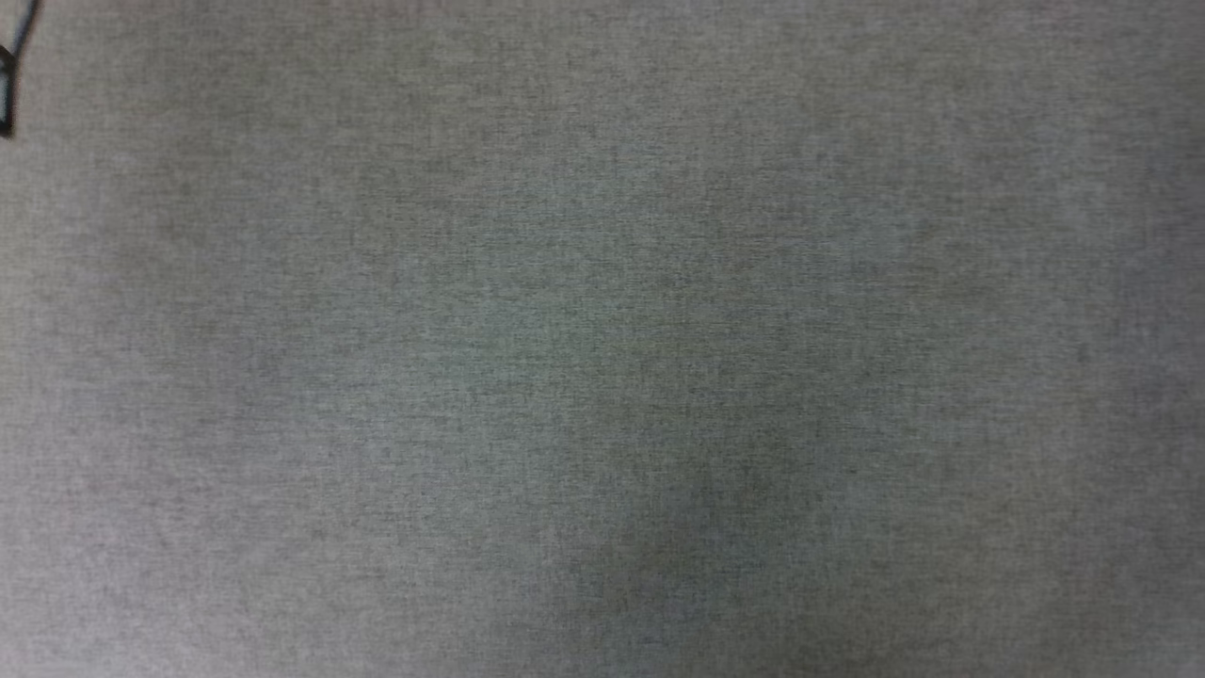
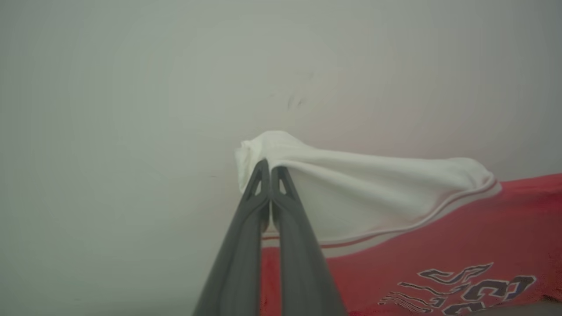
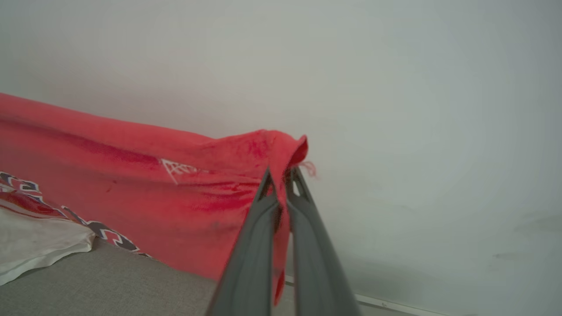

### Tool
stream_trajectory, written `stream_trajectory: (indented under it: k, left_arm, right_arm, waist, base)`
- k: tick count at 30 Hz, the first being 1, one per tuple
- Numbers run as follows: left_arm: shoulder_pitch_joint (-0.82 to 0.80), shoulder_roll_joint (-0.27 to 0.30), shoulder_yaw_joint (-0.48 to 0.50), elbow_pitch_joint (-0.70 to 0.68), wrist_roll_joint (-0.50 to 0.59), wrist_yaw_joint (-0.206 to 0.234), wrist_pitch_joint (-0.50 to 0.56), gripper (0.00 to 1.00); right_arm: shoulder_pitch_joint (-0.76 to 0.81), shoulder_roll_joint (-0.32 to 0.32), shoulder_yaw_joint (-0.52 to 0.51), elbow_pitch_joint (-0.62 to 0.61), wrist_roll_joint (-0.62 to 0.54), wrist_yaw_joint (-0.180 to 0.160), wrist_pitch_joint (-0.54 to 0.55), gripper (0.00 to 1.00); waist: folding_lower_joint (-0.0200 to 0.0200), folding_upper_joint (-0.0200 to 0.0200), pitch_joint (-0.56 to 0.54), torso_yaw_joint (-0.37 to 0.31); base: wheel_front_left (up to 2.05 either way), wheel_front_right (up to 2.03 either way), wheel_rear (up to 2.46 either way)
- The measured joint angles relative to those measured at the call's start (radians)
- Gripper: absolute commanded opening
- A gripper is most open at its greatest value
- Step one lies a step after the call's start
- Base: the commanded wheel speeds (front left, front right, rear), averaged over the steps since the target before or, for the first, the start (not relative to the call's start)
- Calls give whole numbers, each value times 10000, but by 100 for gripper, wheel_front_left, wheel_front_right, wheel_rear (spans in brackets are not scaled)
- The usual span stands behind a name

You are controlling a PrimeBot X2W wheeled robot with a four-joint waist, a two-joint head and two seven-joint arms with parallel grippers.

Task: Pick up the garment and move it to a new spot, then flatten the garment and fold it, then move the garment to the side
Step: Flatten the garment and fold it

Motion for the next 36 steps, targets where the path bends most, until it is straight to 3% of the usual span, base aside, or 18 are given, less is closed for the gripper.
stream_trajectory:
  k: [9,15,21,24,25,30,36]
  left_arm:
    - [2083,-280,-46,1068,-709,-345,-748,0]
    - [5181,-228,-96,863,-1384,-395,-917,0]
    - [8804,56,-146,-228,-1960,-288,-872,0]
    - [10605,121,-130,-1327,-2211,224,-732,0]
    - [12374,297,36,-2865,-2658,913,-403,0]
    - [15004,1055,320,-6144,-3122,2460,410,0]
    - [17776,2063,780,-9967,-3438,4518,1262,0]
  right_arm:
    - [1776,29,1099,999,882,0,-1022,0]
    - [4363,31,1860,681,1875,2,-1624,0]
    - [7531,-341,2326,-63,2623,6,-1505,0]
    - [8918,-604,2265,-706,2941,6,-1338,0]
    - [10311,-951,2017,-1513,3037,8,-1055,0]
    - [12627,-1315,1175,-3327,2871,10,-150,0]
    - [15330,-1212,-514,-6136,2232,10,1542,0]
  waist:
    - [-1,0,-592,142]
    - [-2,0,-1859,120]
    - [-4,0,-3419,86]
    - [-4,0,-4184,75]
    - [-5,0,-4868,85]
    - [-6,0,-5781,137]
    - [-7,0,-6487,107]
  base:
    - [0,0,0]
    - [0,0,0]
    - [0,0,0]
    - [0,0,0]
    - [0,0,0]
    - [0,0,0]
    - [0,0,0]
